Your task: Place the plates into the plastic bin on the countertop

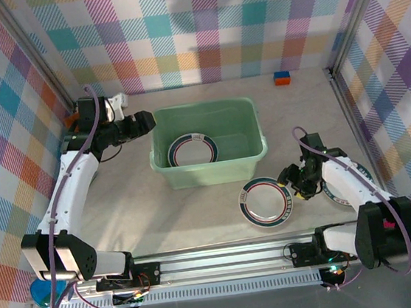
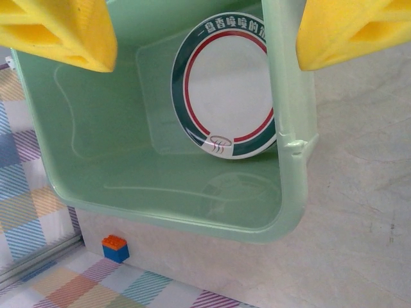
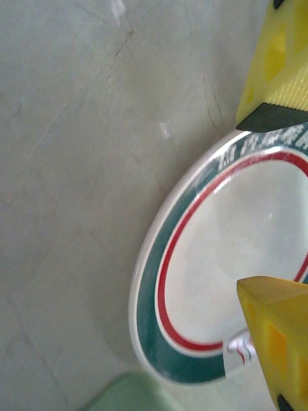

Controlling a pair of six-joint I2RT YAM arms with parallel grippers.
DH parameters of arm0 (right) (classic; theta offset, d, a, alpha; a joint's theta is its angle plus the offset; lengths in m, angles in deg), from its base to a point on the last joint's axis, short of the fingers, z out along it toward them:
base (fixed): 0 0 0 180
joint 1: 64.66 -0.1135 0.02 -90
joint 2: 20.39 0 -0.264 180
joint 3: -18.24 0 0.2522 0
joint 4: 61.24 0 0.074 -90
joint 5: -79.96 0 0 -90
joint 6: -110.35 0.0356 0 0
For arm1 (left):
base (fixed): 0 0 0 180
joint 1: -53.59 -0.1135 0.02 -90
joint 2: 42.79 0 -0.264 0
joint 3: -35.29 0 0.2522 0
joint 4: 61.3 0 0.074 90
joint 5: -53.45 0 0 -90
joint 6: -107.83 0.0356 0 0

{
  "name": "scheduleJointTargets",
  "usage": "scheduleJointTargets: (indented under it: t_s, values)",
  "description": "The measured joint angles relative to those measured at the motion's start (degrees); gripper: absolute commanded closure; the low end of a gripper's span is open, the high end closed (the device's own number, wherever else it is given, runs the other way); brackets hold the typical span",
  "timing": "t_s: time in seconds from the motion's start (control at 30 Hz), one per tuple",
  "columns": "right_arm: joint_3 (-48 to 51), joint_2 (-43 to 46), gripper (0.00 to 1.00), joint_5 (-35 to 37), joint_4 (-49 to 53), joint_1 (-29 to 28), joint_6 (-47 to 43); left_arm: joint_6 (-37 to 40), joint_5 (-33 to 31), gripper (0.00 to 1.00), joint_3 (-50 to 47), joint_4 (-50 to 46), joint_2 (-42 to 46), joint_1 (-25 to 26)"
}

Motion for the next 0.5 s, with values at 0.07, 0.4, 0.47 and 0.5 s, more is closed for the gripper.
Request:
scheduleJointTargets:
  t_s: [0.07,0.4,0.47,0.5]
  values:
    - [0.7,-0.3,0.39,0.4,-0.4,0.0,0.3,0.0,0.1,0.27,-0.2,0.0,0.0,0.0]
    - [5.0,-3.7,0.50,0.8,-5.4,0.0,0.3,0.0,0.4,0.27,-0.8,0.1,0.0,0.0]
    - [5.4,-3.8,0.53,0.8,-5.8,0.0,0.3,0.0,0.4,0.27,-0.9,0.0,0.0,0.0]
    - [5.5,-3.8,0.55,0.8,-6.0,0.0,0.3,0.0,0.4,0.27,-0.9,0.0,0.0,0.0]
